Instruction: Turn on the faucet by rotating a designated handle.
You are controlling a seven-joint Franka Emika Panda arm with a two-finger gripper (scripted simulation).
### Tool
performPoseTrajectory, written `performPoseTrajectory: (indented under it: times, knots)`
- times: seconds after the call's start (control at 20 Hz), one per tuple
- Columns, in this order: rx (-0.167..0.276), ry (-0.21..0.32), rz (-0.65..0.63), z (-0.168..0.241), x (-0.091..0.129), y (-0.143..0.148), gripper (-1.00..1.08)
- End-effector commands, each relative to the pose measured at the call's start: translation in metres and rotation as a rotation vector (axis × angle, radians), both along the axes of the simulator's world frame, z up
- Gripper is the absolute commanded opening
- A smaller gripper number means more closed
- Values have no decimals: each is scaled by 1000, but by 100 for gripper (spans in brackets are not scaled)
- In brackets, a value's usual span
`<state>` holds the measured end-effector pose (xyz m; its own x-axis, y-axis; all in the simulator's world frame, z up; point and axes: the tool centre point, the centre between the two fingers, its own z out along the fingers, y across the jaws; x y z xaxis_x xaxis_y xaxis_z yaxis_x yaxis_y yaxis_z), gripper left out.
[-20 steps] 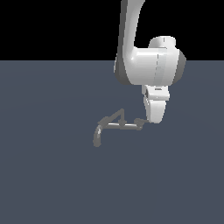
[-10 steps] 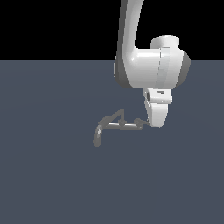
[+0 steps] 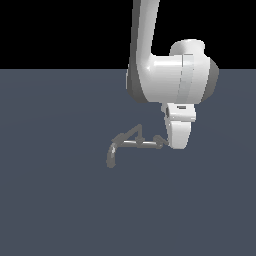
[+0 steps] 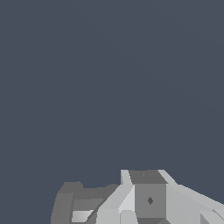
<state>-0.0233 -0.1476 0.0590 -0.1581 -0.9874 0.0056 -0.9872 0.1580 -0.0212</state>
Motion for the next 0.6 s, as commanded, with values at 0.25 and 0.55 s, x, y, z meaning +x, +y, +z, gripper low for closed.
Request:
performPoseTrajectory:
  times: [0.25, 0.55]
  knots:
    - [1, 19, -18, 1, -21, 5, -100]
    - [7, 20, 5, 1, -13, 49, -100]
